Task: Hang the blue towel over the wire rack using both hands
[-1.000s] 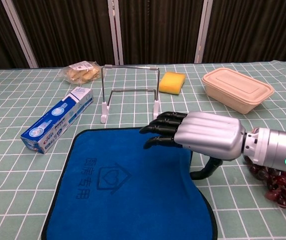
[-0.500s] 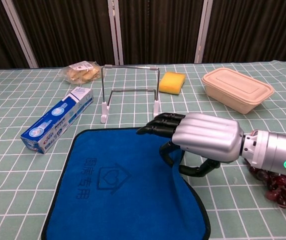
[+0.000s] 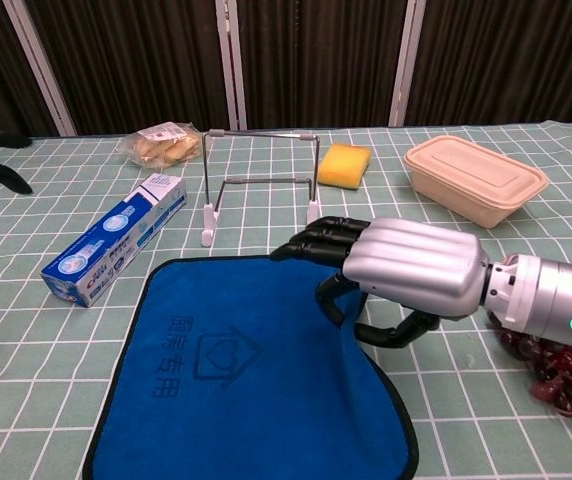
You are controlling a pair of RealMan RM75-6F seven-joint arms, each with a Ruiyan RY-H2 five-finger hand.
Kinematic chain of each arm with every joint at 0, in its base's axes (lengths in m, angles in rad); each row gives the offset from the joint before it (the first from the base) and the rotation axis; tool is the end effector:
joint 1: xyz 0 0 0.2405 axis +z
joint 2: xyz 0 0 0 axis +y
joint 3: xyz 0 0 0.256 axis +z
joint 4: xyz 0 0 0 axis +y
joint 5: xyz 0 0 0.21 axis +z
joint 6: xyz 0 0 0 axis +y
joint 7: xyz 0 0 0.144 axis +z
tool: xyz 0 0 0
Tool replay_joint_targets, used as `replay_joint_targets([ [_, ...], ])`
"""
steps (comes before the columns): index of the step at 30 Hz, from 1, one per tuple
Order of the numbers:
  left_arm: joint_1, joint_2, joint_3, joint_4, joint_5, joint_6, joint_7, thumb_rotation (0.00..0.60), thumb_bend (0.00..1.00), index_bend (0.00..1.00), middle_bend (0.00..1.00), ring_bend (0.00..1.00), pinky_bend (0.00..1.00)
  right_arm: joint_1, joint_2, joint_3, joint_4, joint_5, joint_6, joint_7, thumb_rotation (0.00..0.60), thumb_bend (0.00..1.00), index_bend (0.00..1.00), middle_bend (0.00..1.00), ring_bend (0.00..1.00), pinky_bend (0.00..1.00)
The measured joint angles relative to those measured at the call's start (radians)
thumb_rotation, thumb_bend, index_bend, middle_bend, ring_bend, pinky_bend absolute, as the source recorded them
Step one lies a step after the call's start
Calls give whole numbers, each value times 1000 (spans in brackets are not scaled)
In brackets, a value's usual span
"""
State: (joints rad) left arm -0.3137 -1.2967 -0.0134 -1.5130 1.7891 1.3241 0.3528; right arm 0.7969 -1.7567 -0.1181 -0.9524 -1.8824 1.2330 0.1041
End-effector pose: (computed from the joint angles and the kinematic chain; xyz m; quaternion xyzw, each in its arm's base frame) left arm -0.2396 0.2245 0.0699 -0.7833 -0.1729 -0.3656 0.4720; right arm -0.1510 -0.2988 -0.0716 0.8645 -0.1192 0.4357 0.2205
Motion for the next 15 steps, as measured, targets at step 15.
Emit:
replay_joint_targets([
  [15,-143,-190,62,290,116,-95,-86,600,131,415,0,0,0,5,5,8,-28,13,-9,-21,600,407,630,35,0,0],
])
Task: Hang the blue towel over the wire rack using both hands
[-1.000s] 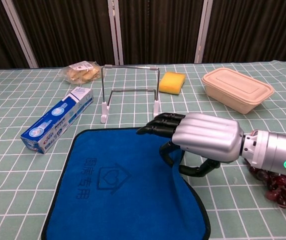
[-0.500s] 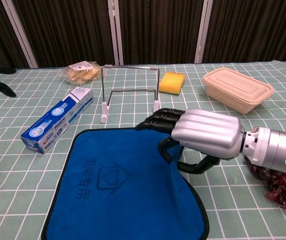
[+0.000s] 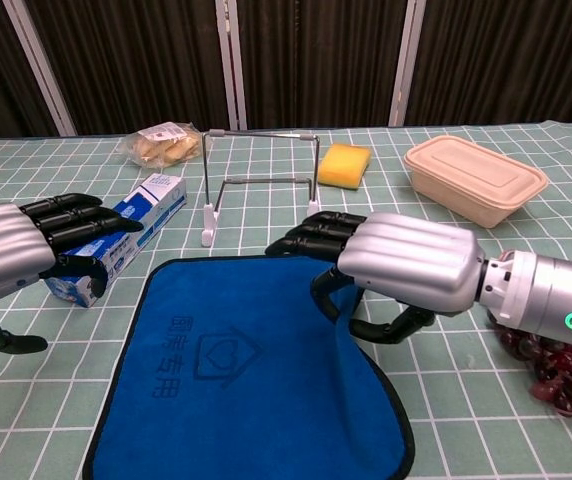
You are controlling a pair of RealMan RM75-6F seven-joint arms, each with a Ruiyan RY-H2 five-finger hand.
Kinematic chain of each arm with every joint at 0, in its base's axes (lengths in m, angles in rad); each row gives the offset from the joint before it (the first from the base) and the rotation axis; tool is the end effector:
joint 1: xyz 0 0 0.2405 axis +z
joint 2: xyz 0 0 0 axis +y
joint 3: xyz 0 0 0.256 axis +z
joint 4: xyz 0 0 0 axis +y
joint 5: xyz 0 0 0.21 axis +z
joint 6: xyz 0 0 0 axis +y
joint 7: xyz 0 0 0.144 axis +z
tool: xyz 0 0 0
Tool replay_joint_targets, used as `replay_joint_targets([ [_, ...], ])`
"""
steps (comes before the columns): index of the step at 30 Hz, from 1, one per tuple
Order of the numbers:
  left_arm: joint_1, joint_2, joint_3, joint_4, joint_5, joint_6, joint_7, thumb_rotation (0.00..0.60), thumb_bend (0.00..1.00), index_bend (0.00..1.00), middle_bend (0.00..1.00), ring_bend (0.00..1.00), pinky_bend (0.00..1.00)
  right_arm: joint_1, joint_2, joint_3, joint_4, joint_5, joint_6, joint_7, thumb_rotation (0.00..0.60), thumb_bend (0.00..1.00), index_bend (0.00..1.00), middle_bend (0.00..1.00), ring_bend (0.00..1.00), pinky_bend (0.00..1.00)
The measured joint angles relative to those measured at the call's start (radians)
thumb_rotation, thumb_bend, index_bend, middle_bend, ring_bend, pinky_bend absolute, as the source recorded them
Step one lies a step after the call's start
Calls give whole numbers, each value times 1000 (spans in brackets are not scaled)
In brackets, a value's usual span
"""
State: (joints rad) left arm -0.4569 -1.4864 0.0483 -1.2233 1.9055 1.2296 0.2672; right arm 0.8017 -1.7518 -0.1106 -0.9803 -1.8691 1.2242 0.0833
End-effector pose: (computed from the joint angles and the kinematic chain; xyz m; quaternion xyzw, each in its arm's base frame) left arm -0.2390 0.2463 0.0031 -0.8526 -0.1045 -0.3436 0.3795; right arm -0.1462 -0.2984 -0.0716 0.8624 -0.1206 0.4381 0.2231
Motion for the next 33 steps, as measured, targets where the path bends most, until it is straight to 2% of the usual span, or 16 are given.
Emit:
replay_joint_targets([
  [8,-42,-114,18,131,2,2,-66,600,156,447,0,0,0,1,8,-1,-13,2,-2,-8,600,407,632,39,0,0],
  [33,-111,-228,39,191,-38,-37,-28,600,156,447,0,0,0,-3,11,0,-10,9,4,-1,600,408,634,44,0,0],
])
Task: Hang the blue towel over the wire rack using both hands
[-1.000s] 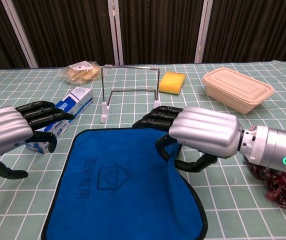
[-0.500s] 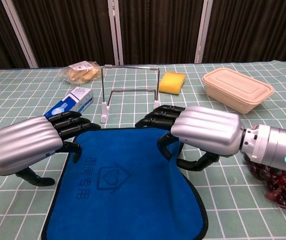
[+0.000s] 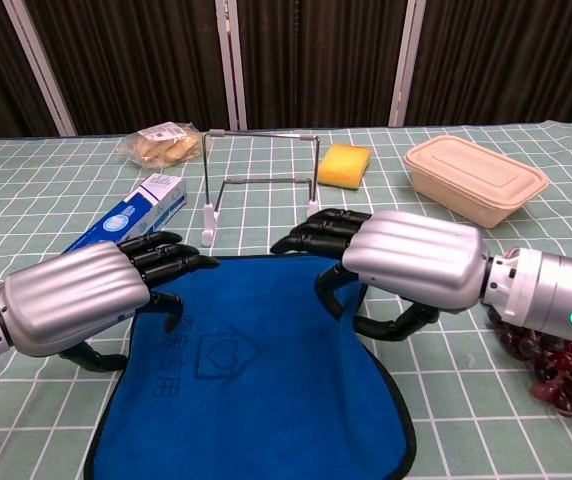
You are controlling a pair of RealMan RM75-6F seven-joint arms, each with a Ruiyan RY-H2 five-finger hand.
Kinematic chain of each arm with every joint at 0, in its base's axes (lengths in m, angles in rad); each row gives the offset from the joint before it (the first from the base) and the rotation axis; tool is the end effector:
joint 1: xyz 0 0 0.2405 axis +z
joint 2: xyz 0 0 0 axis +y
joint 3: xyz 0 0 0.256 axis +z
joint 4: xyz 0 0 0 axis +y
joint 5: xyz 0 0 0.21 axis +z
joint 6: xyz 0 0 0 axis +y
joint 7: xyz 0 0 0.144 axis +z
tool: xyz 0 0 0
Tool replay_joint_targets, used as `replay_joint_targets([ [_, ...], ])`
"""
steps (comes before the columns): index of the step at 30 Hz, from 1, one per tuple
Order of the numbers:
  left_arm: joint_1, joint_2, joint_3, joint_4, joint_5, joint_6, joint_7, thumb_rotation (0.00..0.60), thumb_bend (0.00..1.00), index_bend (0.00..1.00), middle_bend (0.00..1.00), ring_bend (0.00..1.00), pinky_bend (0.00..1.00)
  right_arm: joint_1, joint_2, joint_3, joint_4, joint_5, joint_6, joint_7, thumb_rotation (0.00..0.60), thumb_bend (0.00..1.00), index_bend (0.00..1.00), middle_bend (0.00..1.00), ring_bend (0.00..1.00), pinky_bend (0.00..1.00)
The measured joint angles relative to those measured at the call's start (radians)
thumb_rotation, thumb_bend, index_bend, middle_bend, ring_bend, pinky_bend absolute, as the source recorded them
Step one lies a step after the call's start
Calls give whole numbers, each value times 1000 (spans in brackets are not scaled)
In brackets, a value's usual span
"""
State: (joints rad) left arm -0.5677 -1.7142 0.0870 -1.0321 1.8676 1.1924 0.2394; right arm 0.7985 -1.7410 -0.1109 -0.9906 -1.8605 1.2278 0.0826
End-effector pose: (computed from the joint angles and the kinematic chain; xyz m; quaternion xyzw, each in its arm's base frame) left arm -0.2104 0.2600 -0.0641 -0.8670 -0.0924 -0.3561 0.3362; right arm -0.1479 -0.2993 -0.0681 0.8604 -0.1245 0.4389 0.2272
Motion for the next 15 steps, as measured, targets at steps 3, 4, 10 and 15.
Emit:
replay_joint_targets([
  [3,-6,-4,0,-2,-3,-1,6,600,156,447,0,0,0,0,1,0,-1,0,2,2,600,408,634,44,0,0],
  [4,-8,-5,0,-3,-4,-3,8,600,155,447,0,0,0,0,1,0,-1,0,2,2,600,408,634,44,0,0],
  [10,-20,-11,2,-18,-8,-8,25,600,199,447,0,0,0,0,6,1,-6,-1,6,2,600,409,635,44,0,0],
  [15,-28,-5,2,-40,-12,-8,34,600,209,447,0,0,0,-2,7,0,-9,-2,8,0,600,410,635,44,0,0],
])
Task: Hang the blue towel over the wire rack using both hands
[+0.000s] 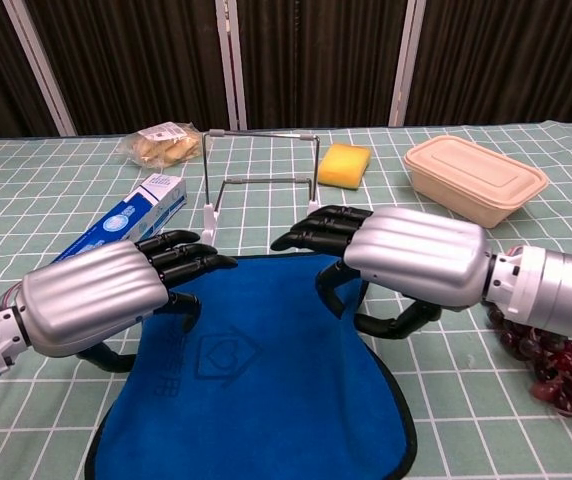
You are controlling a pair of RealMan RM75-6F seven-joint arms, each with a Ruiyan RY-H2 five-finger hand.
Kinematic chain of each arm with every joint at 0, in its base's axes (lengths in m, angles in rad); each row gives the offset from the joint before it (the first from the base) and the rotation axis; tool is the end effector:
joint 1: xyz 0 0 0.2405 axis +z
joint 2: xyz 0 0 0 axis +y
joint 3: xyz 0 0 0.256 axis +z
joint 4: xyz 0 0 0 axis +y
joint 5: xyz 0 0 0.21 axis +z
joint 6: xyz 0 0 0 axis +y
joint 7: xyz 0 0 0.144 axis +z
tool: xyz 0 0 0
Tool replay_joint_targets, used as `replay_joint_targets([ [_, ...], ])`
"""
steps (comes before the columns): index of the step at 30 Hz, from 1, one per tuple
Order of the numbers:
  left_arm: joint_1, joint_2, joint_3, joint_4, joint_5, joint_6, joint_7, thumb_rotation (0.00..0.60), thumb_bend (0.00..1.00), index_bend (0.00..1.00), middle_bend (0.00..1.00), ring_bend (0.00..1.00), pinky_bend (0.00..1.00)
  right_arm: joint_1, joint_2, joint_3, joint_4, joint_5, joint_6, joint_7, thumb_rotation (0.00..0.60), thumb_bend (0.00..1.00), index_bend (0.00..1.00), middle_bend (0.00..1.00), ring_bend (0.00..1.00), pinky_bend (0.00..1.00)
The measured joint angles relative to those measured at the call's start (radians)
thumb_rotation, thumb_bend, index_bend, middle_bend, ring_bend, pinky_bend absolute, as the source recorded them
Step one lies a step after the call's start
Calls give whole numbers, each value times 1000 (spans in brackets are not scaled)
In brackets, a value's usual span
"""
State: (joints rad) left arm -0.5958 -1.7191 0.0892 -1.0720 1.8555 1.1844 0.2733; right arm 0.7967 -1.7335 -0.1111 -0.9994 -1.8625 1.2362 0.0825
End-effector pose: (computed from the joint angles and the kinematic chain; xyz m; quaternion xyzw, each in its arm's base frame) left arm -0.1952 0.2595 -0.0687 -0.8678 -0.0830 -0.3647 0.3272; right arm -0.1478 -0.2987 -0.0654 0.8587 -0.1242 0.4424 0.2268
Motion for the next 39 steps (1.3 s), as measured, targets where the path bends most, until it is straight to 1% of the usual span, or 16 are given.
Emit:
replay_joint_targets([
  [3,-5,9,-2,-16,-3,3,9,600,210,447,0,0,0,-2,0,1,-1,1,2,0,600,407,636,44,0,0],
  [5,-9,14,-3,-25,-7,0,17,600,232,449,0,0,0,-3,0,2,-2,2,3,0,600,408,636,44,0,0],
  [7,-13,15,-3,-32,-10,-7,22,600,281,452,0,0,0,-3,0,2,-3,2,3,-2,600,408,636,44,0,0],
  [8,-15,15,-3,-37,-12,-10,24,600,291,453,0,0,0,-3,0,2,-4,2,3,-3,600,407,636,45,0,0],
  [12,-20,14,-2,-44,-18,-14,30,600,294,486,0,0,0,-2,4,3,-7,1,4,-6,600,407,636,44,0,0],
  [15,-22,13,-1,-45,-22,-18,33,600,341,539,0,0,0,-1,6,5,-11,2,3,-6,600,408,636,44,0,0],
  [19,-25,11,1,-44,-24,-20,37,600,445,620,0,0,0,-1,8,6,-15,3,3,-8,600,409,637,44,0,0],
  [23,-27,-1,1,-43,-29,-16,29,600,474,691,0,0,0,1,15,7,-23,1,4,-12,600,408,637,44,0,0],
  [27,-27,-3,-4,-44,-30,2,26,600,481,766,0,0,0,2,25,12,-37,-1,11,-18,600,408,637,44,0,0],
  [29,-27,-2,-12,-48,-32,18,23,600,481,788,0,0,0,3,33,17,-46,-1,17,-21,600,408,637,45,0,0],
  [32,-28,9,-30,-65,-36,44,20,600,481,792,0,0,0,7,54,31,-74,1,27,-29,600,408,638,45,0,0],
  [35,-31,27,-54,-93,-42,69,20,600,480,793,0,0,0,14,82,54,-111,6,38,-41,600,408,639,46,0,0],
  [39,-37,58,-94,-143,-57,92,29,600,481,792,0,0,0,29,134,100,-183,25,43,-58,600,408,639,46,0,0],
])
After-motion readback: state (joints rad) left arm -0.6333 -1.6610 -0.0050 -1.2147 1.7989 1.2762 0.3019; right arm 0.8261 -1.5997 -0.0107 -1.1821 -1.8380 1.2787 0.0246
